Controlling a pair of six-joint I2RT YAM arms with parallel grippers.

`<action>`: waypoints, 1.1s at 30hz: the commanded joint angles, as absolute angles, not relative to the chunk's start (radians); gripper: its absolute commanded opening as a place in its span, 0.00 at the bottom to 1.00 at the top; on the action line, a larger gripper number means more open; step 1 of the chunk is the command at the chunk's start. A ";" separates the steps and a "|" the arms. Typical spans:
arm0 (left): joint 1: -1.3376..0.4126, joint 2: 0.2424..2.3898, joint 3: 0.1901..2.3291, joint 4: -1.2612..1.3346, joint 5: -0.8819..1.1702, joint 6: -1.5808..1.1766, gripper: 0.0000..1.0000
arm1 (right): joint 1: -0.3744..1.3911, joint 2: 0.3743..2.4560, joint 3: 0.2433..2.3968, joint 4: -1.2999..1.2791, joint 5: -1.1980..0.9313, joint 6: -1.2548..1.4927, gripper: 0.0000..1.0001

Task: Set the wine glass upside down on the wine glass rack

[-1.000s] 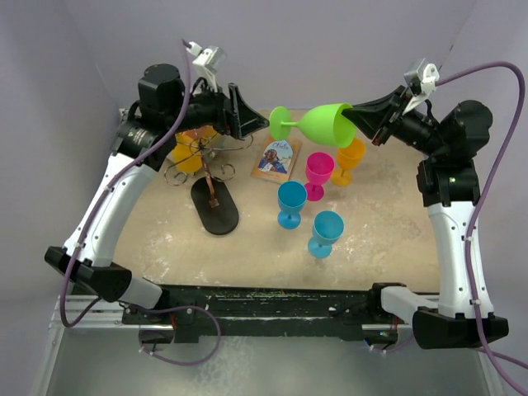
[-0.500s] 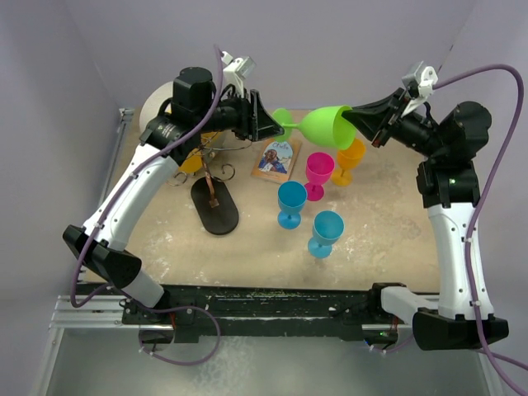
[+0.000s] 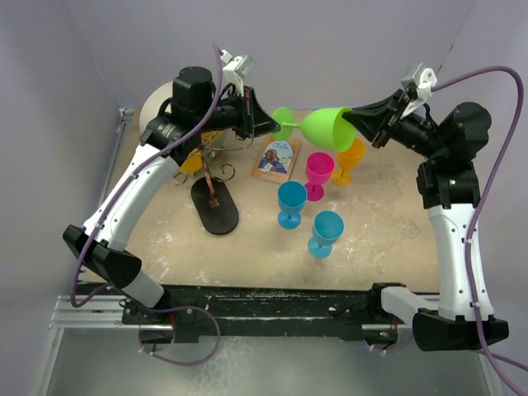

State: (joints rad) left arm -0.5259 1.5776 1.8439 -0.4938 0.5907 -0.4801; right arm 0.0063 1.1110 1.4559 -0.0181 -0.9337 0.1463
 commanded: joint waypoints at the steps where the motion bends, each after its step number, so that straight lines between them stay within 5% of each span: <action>1: -0.529 1.549 1.879 -0.448 0.582 -0.474 0.00 | 0.009 1.088 1.458 0.000 -0.935 0.124 0.04; 22: -0.387 1.413 1.825 -0.427 0.584 -0.470 0.00 | -0.018 1.018 1.475 -0.127 -0.980 -0.017 0.71; 33: -0.302 1.302 1.852 -0.474 0.252 -0.125 0.00 | -0.041 1.004 1.471 -0.216 -0.852 -0.095 0.78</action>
